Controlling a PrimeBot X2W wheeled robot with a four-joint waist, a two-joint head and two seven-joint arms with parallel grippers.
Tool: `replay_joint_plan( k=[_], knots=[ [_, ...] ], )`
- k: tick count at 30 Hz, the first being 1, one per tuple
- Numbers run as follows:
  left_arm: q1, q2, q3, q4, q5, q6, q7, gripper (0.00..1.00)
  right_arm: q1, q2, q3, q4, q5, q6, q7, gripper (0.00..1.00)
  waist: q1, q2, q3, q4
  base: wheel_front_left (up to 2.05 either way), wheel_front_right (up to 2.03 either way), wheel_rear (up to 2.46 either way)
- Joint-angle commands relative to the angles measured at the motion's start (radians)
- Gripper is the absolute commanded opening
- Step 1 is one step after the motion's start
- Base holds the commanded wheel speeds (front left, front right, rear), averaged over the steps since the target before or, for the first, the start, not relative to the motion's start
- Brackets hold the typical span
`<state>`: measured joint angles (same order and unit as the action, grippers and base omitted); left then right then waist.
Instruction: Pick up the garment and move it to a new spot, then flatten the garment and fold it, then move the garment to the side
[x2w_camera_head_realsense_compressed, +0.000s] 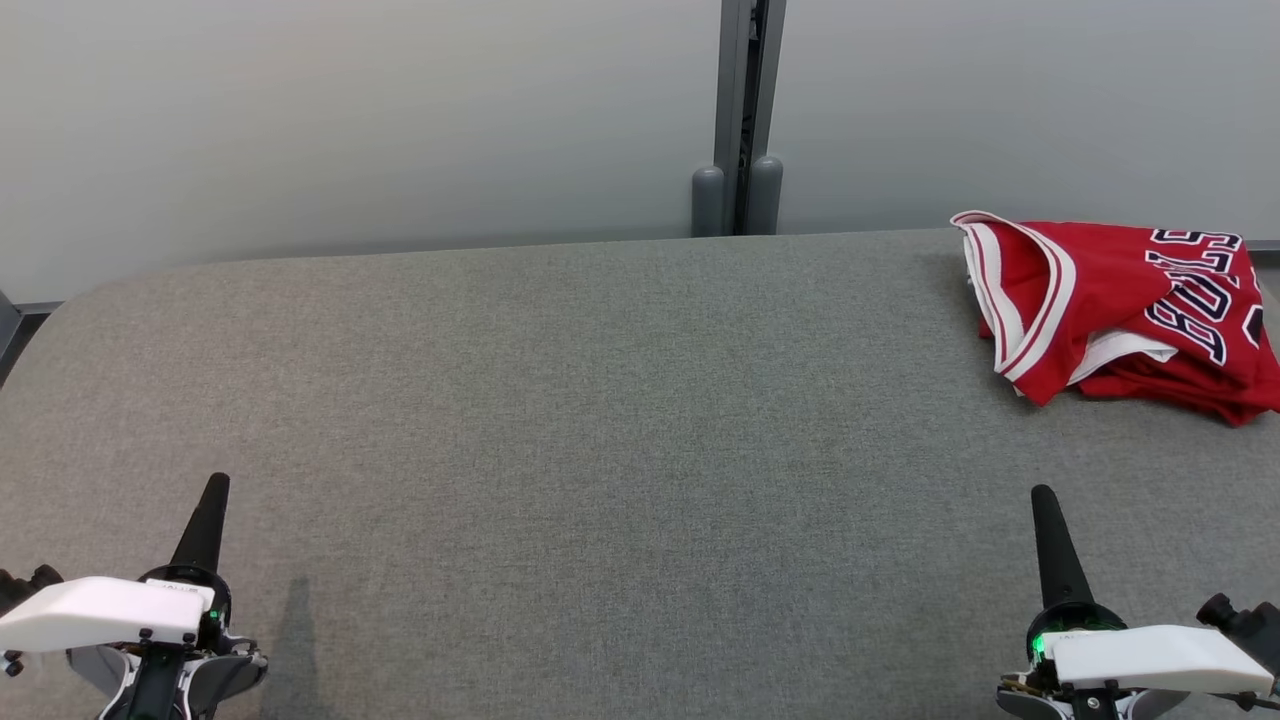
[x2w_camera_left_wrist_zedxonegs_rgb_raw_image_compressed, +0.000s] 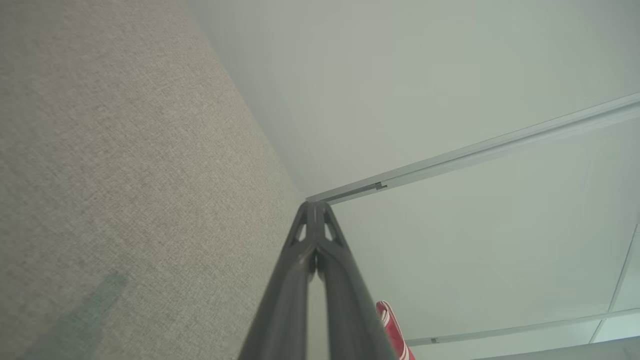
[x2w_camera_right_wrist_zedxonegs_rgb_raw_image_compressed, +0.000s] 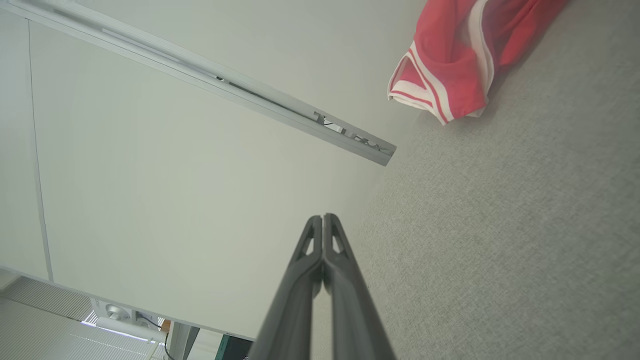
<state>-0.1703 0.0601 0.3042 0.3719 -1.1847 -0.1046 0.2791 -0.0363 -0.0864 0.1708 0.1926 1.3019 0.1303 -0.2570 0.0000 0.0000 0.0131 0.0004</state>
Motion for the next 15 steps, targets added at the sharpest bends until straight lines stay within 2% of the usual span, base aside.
replay_joint_plan(
  k=[1, 15],
  knots=[
    [-0.021, 0.012, 0.009, -0.003, -0.02, -0.005, 0.007, 0.0, -0.02, -0.001, -0.001, -0.01, 0.017, 0.001, -0.006, 0.0, 0.0, 0.0, 0.0, 0.0, 0.0, 0.0, 0.0],
    [-0.043, 0.016, 0.044, 0.006, -0.137, -0.013, 0.068, 0.0, -0.026, 0.01, 0.01, -0.009, 0.122, 0.001, -0.006, 0.0, 0.0, 0.0, -0.001, 0.0, 0.0, 0.0, 0.0]
  ],
)
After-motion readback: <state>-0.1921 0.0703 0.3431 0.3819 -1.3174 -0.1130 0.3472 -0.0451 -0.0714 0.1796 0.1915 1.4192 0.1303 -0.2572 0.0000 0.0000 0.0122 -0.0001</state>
